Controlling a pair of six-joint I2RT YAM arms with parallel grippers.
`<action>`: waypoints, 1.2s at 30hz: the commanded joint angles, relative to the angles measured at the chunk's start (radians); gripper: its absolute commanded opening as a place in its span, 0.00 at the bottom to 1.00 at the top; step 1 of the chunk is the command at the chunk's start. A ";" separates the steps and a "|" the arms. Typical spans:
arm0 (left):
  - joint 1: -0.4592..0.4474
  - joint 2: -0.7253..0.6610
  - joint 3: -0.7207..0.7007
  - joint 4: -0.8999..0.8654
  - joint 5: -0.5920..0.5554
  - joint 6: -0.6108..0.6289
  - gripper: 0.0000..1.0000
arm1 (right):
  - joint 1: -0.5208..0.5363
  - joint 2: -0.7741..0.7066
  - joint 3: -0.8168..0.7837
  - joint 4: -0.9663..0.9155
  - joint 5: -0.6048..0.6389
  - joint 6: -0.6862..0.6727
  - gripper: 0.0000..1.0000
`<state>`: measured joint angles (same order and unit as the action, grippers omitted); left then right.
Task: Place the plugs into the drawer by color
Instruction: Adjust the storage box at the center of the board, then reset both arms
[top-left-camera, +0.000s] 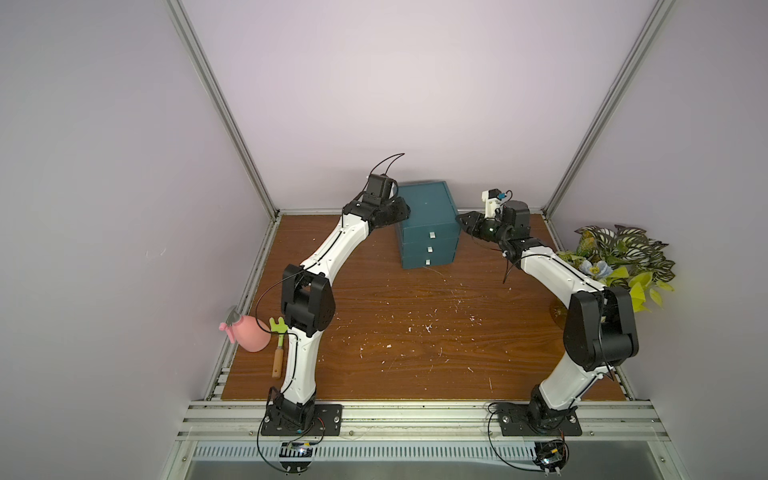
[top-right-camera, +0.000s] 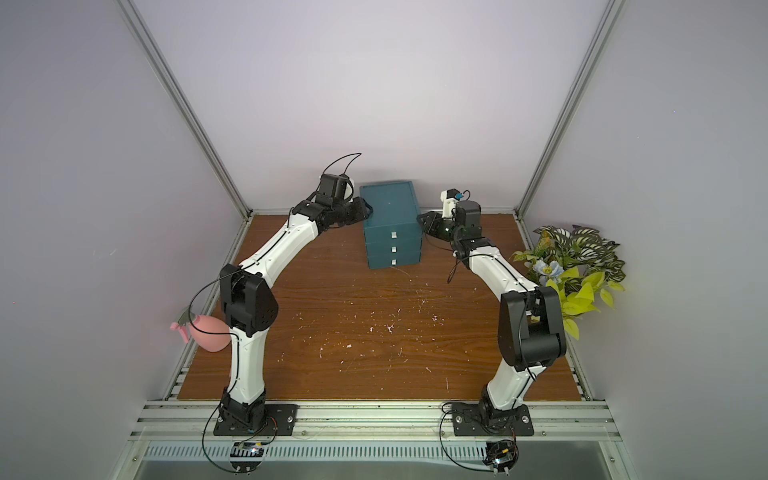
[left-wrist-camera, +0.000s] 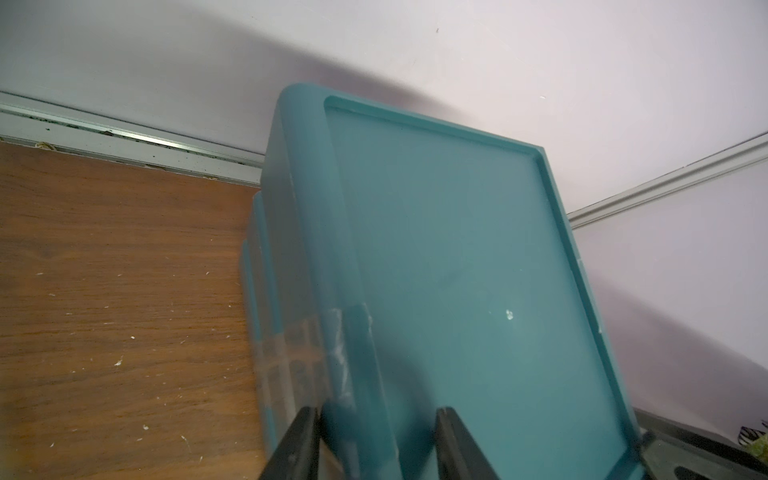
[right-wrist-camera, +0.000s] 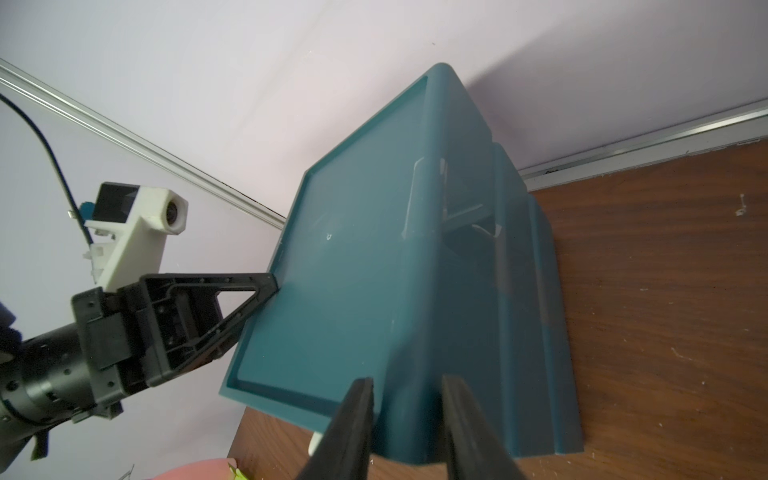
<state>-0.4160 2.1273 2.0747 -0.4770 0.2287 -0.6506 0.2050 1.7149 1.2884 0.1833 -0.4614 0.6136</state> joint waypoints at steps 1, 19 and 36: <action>-0.010 -0.001 0.014 -0.021 0.027 0.016 0.40 | 0.055 -0.050 -0.029 -0.023 -0.063 0.007 0.33; -0.019 -0.069 -0.009 -0.021 -0.027 0.088 0.55 | 0.056 -0.145 -0.026 -0.126 0.058 -0.075 0.40; 0.005 -1.190 -1.819 1.266 -0.671 0.379 0.99 | 0.073 -0.657 -1.187 0.834 0.833 -0.709 0.96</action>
<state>-0.4473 0.9741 0.2951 0.6361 -0.3031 -0.2123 0.2768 1.0573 0.1688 0.7277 0.2291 0.0387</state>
